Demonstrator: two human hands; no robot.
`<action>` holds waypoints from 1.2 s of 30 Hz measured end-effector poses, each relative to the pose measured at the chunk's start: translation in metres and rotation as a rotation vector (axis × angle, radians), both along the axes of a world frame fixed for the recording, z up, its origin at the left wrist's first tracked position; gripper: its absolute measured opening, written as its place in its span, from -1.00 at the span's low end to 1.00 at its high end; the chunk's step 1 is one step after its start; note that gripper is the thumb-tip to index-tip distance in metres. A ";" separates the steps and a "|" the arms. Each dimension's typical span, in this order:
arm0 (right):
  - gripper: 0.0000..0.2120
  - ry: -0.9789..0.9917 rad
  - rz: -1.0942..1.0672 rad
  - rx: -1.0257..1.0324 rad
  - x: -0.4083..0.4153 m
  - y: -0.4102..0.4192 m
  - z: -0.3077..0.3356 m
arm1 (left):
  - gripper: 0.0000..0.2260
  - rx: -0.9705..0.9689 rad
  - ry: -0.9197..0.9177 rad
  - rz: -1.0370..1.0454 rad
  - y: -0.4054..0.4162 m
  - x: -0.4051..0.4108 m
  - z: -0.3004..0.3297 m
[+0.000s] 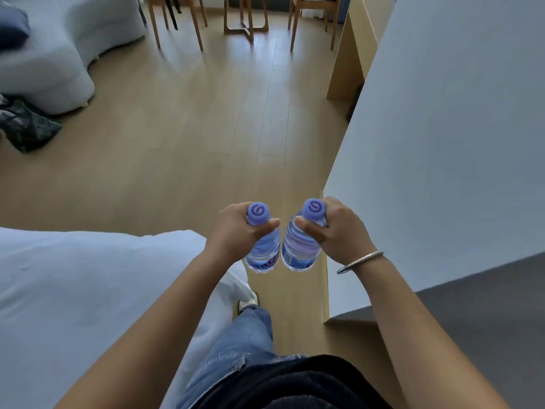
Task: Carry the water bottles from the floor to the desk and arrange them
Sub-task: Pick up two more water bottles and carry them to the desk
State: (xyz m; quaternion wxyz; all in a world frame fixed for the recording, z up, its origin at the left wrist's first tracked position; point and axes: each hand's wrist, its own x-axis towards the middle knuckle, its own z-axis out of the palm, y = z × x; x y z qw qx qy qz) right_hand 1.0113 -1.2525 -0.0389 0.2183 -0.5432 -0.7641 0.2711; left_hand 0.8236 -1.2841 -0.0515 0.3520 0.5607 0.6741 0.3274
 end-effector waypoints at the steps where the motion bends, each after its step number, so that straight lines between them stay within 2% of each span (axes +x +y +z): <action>1: -0.69 -0.003 -0.012 0.004 -0.006 0.017 0.001 | -0.78 -0.001 -0.011 -0.003 0.018 -0.005 0.000; 12: -0.69 0.020 -0.125 -0.009 -0.070 0.204 0.011 | -0.80 -0.001 0.013 -0.073 0.225 -0.074 0.012; 15: -0.71 0.018 -0.129 -0.008 -0.076 0.254 0.014 | -0.75 -0.031 -0.008 -0.090 0.278 -0.080 0.011; 21: -0.69 0.022 -0.097 -0.016 -0.072 0.364 0.007 | -0.69 -0.032 -0.006 -0.111 0.390 -0.074 0.001; 25: -0.70 0.053 -0.090 -0.030 -0.063 0.458 0.004 | -0.76 -0.026 -0.009 -0.091 0.480 -0.062 0.003; 30: -0.67 0.001 -0.059 -0.031 -0.051 0.564 0.012 | -0.79 -0.044 -0.038 -0.065 0.579 -0.052 0.017; 36: -0.69 0.015 -0.062 -0.038 -0.040 0.657 0.016 | -0.82 0.001 -0.030 -0.078 0.676 -0.039 0.024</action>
